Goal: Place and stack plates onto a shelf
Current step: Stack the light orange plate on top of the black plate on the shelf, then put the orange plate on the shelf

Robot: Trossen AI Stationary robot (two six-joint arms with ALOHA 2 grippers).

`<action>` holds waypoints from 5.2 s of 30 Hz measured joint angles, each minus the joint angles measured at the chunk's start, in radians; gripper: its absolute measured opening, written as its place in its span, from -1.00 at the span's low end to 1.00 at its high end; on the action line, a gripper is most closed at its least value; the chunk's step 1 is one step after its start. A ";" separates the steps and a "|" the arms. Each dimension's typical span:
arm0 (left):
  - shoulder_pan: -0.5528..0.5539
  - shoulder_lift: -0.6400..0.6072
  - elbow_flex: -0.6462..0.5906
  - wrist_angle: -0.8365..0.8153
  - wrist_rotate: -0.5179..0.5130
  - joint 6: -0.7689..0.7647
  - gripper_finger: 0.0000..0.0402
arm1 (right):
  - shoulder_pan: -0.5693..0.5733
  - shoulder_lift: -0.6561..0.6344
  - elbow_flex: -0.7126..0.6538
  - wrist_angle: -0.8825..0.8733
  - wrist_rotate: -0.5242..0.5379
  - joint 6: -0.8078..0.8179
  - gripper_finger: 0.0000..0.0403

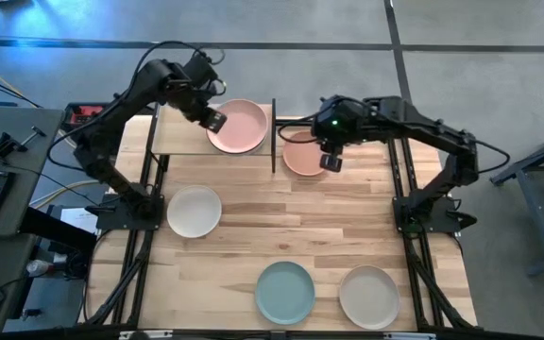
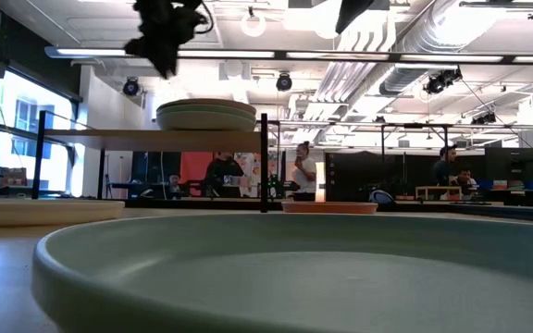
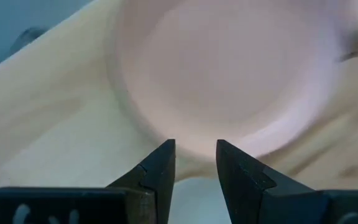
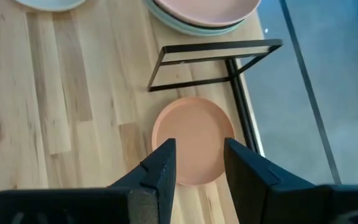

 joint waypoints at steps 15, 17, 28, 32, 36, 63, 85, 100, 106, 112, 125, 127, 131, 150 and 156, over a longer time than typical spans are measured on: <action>0.048 -0.018 -0.194 -0.067 -0.082 -0.059 -0.47 | 0.001 0.063 0.000 -0.010 -0.001 0.004 -0.46; 0.048 -0.018 -0.224 -0.056 -0.081 -0.060 -0.47 | 0.001 0.063 0.000 -0.010 -0.001 0.004 -0.46; 0.039 -0.007 -0.292 0.051 -0.026 -0.078 -0.47 | 0.001 0.063 0.000 -0.016 -0.001 -0.001 -0.46; 0.038 -0.007 -0.292 0.085 -0.012 -0.078 -0.47 | 0.001 0.063 0.000 -0.016 -0.001 -0.002 -0.46; 0.044 -0.007 -0.292 0.111 -0.009 -0.078 -0.47 | 0.001 0.062 0.000 -0.016 0.000 -0.001 -0.46; 0.073 -0.014 -0.222 0.030 -0.003 -0.042 -0.47 | -0.002 0.072 0.000 -0.019 -0.059 0.057 -0.46; -0.234 -0.213 -0.204 -0.046 0.015 -0.068 -0.47 | -0.002 0.199 -0.215 0.004 -0.181 0.163 -0.46; -0.329 -0.154 -0.205 -0.004 0.012 -0.115 -0.47 | -0.108 0.084 -0.712 0.492 -0.292 -0.104 -0.46; -0.378 -0.149 -0.279 0.127 0.016 -0.213 -0.47 | -0.155 0.084 -0.819 0.617 -0.292 -0.239 -0.46; -0.413 -0.149 -0.395 0.224 0.020 -0.311 -0.47 | -0.198 0.084 -0.893 0.730 -0.300 -0.346 -0.46; -0.438 -0.149 -0.516 0.366 0.022 -0.427 -0.47 | -0.279 0.084 -1.022 0.913 -0.335 -0.443 -0.46; -0.436 -0.149 -0.516 0.397 0.021 -0.426 -0.47 | -0.287 0.085 -1.040 0.951 -0.331 -0.463 -0.46; -0.436 -0.149 -0.516 0.464 0.021 -0.425 -0.47 | -0.295 0.107 -1.046 0.963 -0.334 -0.487 -0.46; -0.418 -0.149 -0.516 0.516 0.021 -0.426 -0.47 | -0.292 0.143 -1.034 0.931 -0.338 -0.474 -0.95; -0.418 -0.149 -0.516 0.516 0.021 -0.497 -0.47 | -0.287 0.110 -1.035 0.864 -0.335 -0.446 -0.99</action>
